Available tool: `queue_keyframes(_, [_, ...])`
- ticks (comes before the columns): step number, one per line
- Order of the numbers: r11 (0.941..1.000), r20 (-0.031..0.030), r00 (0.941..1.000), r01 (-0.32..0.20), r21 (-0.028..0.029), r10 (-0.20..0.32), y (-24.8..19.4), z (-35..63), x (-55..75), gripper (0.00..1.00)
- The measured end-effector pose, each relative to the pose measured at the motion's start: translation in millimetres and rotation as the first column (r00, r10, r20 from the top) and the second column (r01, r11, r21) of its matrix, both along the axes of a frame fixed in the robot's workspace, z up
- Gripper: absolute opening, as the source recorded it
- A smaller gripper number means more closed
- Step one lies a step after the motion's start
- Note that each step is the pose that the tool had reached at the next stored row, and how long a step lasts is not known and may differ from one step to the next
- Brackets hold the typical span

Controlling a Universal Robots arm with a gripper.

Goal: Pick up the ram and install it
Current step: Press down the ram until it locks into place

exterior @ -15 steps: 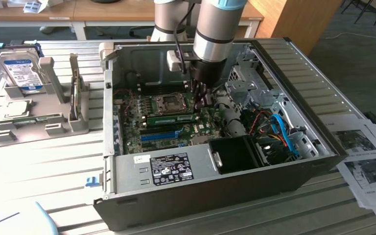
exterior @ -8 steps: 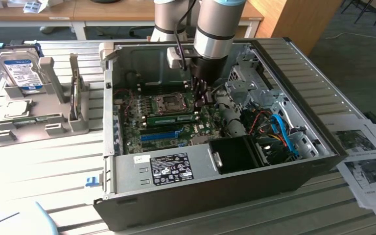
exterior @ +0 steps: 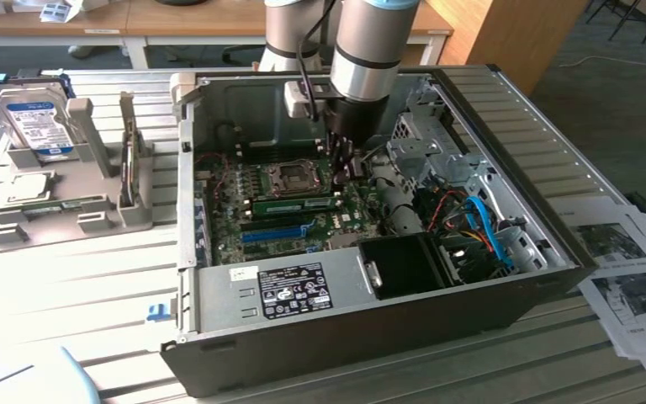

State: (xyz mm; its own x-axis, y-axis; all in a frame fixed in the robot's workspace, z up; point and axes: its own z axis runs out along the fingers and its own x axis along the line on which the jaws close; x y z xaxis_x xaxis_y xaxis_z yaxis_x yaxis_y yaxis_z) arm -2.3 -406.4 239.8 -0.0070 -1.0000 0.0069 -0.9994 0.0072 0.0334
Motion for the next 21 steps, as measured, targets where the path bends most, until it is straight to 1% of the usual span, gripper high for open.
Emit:
queue_keyframes(10, [1.0000,0.0000,1.0000,0.000,0.0000,0.000,0.0,0.0,-16.7,0.09])
queue_keyframes(21, [1.0000,0.0001,1.0000,0.000,0.0000,0.000,0.0,-0.1,-39.5,0.09])
